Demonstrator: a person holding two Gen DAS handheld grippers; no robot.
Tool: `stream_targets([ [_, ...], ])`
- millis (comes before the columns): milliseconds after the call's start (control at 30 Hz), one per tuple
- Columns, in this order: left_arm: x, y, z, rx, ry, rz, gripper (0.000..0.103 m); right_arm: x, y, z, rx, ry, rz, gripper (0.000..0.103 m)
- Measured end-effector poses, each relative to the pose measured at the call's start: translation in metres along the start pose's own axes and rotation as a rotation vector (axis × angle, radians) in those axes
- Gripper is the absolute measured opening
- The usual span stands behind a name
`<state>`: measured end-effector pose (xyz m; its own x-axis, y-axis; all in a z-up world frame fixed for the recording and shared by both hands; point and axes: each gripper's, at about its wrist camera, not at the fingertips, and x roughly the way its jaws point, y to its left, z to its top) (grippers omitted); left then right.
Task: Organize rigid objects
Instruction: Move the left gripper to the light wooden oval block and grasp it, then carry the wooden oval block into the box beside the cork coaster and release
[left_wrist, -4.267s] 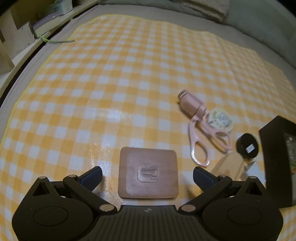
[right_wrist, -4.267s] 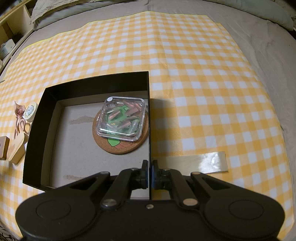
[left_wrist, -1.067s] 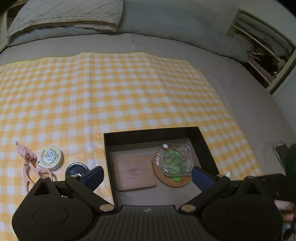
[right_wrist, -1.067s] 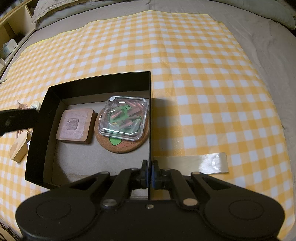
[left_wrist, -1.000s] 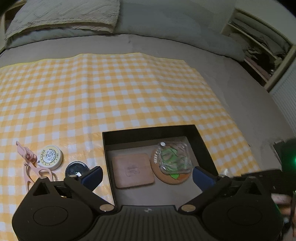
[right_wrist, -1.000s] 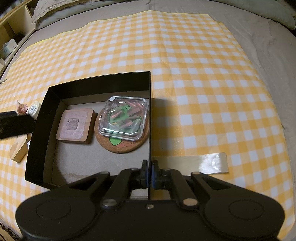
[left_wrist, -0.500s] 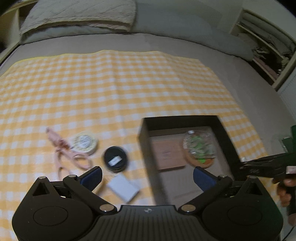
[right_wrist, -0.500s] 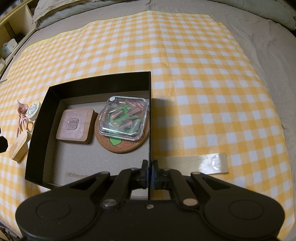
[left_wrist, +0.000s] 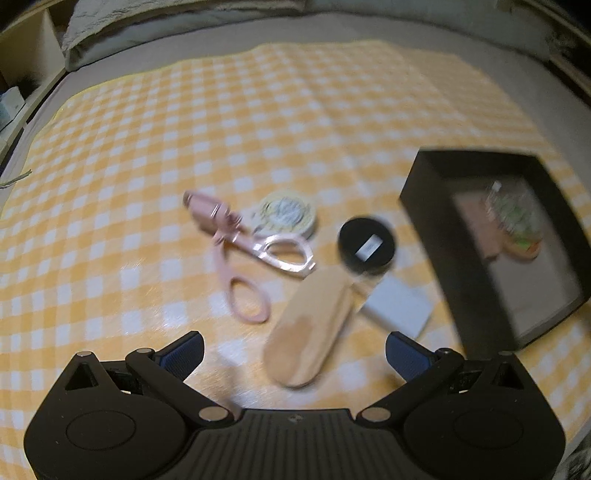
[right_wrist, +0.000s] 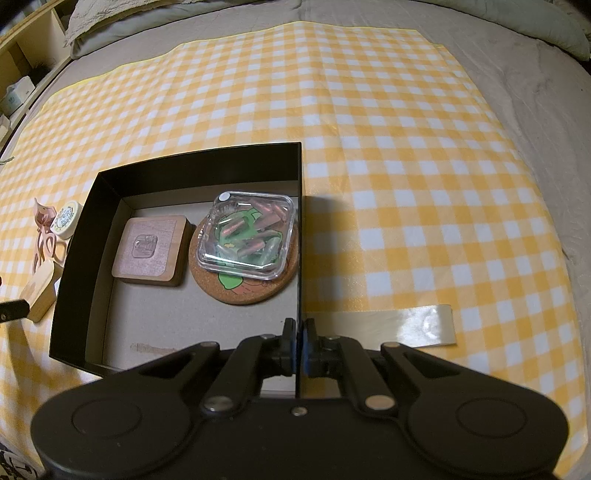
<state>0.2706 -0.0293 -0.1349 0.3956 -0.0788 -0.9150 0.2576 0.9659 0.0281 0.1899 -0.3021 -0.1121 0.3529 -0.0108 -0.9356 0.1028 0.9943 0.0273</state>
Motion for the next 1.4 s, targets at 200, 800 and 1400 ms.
stream_targets([
  [200,0.022,0.006,-0.013,0.107,0.072,0.036,0.103,0.000,0.000,0.000,0.001,0.000,0.000,0.004],
  [800,0.027,0.074,0.000,-0.072,0.072,0.124,0.103,0.000,0.000,0.000,0.002,0.001,0.000,0.004],
  [1400,0.034,0.038,0.031,-0.223,0.012,0.026,0.103,0.001,0.000,0.001,0.004,0.000,-0.001,0.004],
])
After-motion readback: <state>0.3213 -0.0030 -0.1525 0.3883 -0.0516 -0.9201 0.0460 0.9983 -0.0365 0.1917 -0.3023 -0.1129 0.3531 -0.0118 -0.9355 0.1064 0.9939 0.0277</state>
